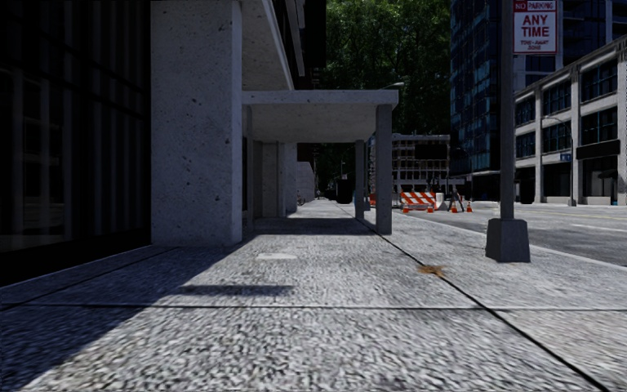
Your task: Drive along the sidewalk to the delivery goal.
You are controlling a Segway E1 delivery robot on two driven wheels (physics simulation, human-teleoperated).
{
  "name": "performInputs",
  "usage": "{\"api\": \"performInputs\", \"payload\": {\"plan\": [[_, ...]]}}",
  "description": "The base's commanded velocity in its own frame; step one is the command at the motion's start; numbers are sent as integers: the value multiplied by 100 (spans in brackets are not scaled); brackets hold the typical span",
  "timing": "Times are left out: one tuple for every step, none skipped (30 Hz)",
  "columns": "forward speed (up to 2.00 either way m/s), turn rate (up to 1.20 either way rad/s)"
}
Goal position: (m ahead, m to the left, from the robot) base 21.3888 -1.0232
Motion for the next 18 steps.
{"api": "performInputs", "payload": {"plan": [[200,0],[200,0],[200,0],[200,0],[200,0],[200,0],[200,0],[200,0],[200,0],[200,-1],[200,-1],[200,-12],[200,-16],[200,-18],[200,-18],[200,-21],[200,-22],[200,-11]]}}
